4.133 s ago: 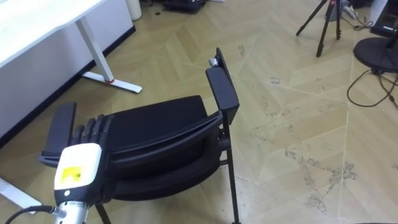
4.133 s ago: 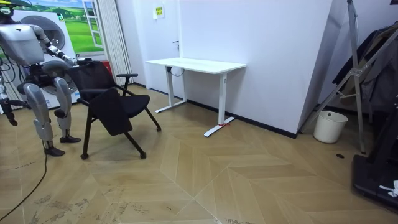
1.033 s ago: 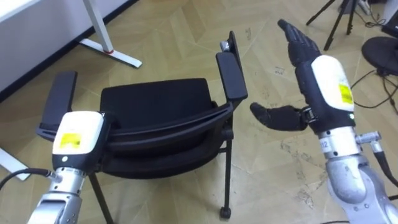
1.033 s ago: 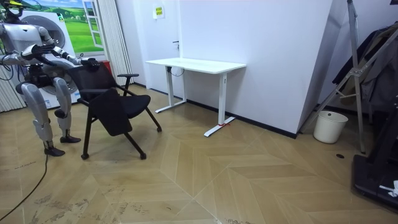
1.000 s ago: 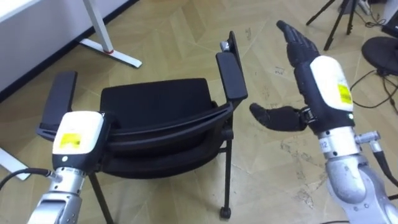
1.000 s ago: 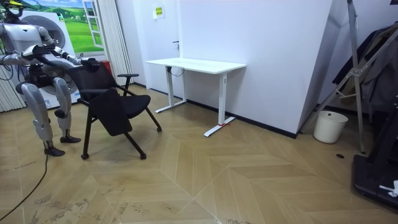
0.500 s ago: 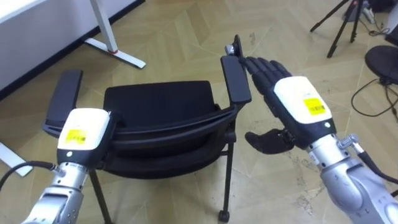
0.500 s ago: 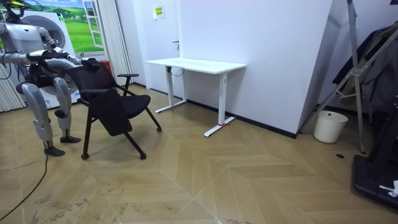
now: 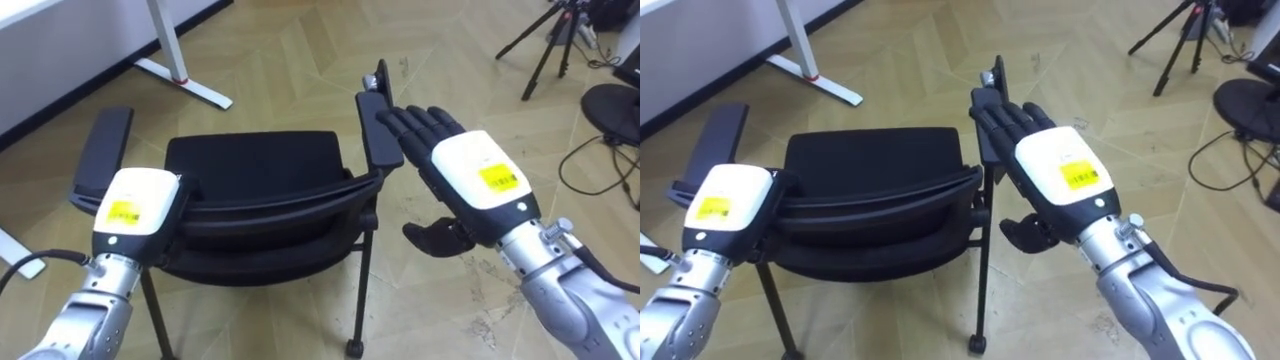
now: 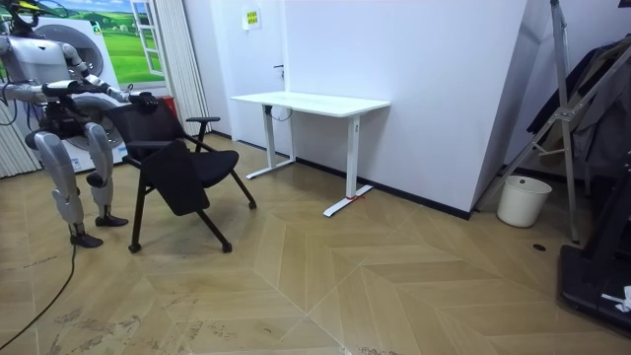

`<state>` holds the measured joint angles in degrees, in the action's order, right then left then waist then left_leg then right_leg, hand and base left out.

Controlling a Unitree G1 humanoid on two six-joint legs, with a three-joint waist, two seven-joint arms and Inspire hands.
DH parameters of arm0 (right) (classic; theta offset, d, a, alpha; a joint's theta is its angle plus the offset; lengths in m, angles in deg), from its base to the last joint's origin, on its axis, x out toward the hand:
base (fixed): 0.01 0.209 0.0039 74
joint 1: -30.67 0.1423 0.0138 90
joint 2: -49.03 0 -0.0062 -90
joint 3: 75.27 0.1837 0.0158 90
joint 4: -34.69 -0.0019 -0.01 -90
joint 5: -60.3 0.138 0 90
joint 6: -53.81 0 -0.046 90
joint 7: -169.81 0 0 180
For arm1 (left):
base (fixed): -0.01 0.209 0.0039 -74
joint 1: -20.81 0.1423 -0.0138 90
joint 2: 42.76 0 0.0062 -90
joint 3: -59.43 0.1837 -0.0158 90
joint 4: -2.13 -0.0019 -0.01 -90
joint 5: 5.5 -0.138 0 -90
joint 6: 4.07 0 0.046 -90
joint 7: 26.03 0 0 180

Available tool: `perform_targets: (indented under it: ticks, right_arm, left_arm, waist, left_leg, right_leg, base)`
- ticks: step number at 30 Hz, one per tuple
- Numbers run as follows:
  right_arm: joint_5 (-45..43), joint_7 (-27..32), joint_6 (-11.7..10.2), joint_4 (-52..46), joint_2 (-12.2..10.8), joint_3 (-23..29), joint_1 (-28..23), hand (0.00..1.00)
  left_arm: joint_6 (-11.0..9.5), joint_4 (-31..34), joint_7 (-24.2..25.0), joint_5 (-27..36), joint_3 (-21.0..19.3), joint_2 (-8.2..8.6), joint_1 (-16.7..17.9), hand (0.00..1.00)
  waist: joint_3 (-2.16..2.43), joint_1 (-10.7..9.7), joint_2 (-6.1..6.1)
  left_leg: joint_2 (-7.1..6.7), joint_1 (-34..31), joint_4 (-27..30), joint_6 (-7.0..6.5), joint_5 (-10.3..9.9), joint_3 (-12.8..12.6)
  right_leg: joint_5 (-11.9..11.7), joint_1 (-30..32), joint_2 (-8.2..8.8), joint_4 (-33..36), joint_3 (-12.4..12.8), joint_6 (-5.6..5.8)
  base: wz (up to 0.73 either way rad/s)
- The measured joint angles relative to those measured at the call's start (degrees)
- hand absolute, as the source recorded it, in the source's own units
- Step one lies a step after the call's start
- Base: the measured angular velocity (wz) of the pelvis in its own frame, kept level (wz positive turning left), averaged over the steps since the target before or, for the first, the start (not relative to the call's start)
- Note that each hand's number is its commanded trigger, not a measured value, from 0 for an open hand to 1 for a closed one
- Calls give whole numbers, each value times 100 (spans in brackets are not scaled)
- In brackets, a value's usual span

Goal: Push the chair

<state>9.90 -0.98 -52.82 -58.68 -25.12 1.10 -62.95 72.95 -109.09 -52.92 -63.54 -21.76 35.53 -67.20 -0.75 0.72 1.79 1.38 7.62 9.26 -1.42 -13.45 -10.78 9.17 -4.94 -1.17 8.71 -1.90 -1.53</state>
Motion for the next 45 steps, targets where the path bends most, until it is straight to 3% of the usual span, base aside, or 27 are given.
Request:
perform_targets:
  ticks: [8,14,20,28,33,36,45]
  right_arm:
    - [-191,7,83,0,3,-215,4,0]
    - [-202,12,128,0,-6,-520,45,0]
    - [-343,16,176,19,-69,-965,527,0]
    - [-347,-9,180,591,-492,-1318,1012,0]
    - [-425,-9,183,1030,-790,-1378,1347,0]
    - [-448,-10,304,1188,-945,-1432,1466,0]
    - [-357,-259,519,1691,-1125,-1629,1714,0]
  left_arm:
    - [51,48,39,13,112,2,-74,100]
    - [70,2,-3,19,281,2,-200,100]
    - [173,1,-43,44,416,2,-219,100]
    - [192,-24,-120,-28,684,54,-379,100]
    - [139,-36,-61,-66,747,81,-480,100]
    - [144,-39,-5,-108,760,147,-517,100]
    - [161,-48,88,-151,943,214,-694,100]
  waist:
    - [1,112,1]
    - [3,138,-6]
    - [-2,177,-33]
    - [-7,415,-11]
    - [-12,438,-5]
    - [-15,464,-7]
    - [-28,614,8]
  left_leg:
    - [0,-20,0,0,0,16]
    - [1,-60,1,0,0,167]
    - [4,-20,3,0,0,188]
    - [-12,12,-8,0,0,230]
    - [-16,-21,-13,0,0,349]
    - [-19,-15,-13,0,0,468]
    - [-19,-8,-16,0,1,694]
  right_leg:
    - [0,10,5,-5,-14,0]
    - [0,5,8,-11,-125,0]
    - [0,-45,9,-15,-138,0]
    - [0,-101,0,-24,-164,0]
    - [0,-119,5,-69,-297,0]
    - [0,-180,4,-108,-363,0]
    - [2,-225,20,-103,-513,1]
  base:
    - [0]
    - [11]
    - [1]
    - [2]
    - [12]
    - [15]
    - [8]
